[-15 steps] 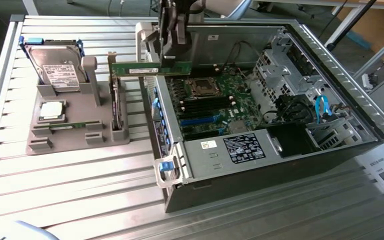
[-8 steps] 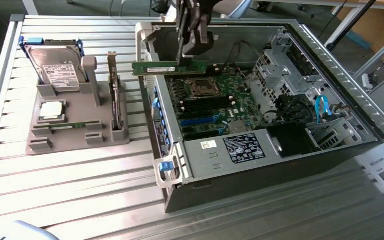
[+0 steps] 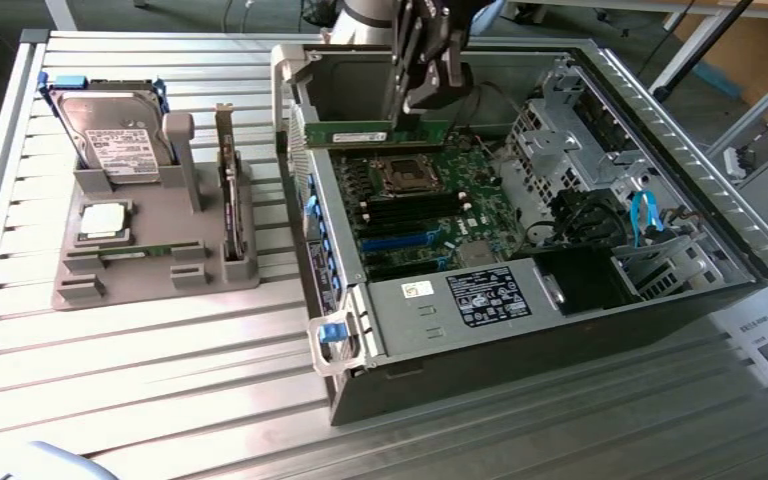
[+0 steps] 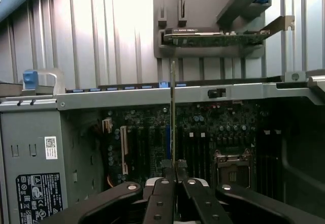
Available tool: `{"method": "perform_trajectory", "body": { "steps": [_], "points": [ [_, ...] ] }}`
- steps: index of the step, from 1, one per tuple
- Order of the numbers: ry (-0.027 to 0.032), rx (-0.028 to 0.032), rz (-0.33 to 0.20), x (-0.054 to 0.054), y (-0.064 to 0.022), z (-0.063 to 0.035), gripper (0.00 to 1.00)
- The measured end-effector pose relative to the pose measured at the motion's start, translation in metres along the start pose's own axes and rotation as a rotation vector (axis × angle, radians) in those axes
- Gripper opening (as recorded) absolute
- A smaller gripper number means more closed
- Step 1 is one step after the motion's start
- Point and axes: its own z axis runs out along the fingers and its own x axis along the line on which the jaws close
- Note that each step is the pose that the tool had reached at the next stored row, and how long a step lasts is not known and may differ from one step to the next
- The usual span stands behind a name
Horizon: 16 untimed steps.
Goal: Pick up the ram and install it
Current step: 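Pick up the ram and move it above insertion slot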
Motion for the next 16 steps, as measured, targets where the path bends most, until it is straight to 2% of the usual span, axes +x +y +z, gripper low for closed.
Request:
{"method": "perform_trajectory", "body": {
  "steps": [16],
  "points": [
    [0.0000,0.0000,0.000,-0.003,-0.0533,-0.0004,0.12]
  ]
}}
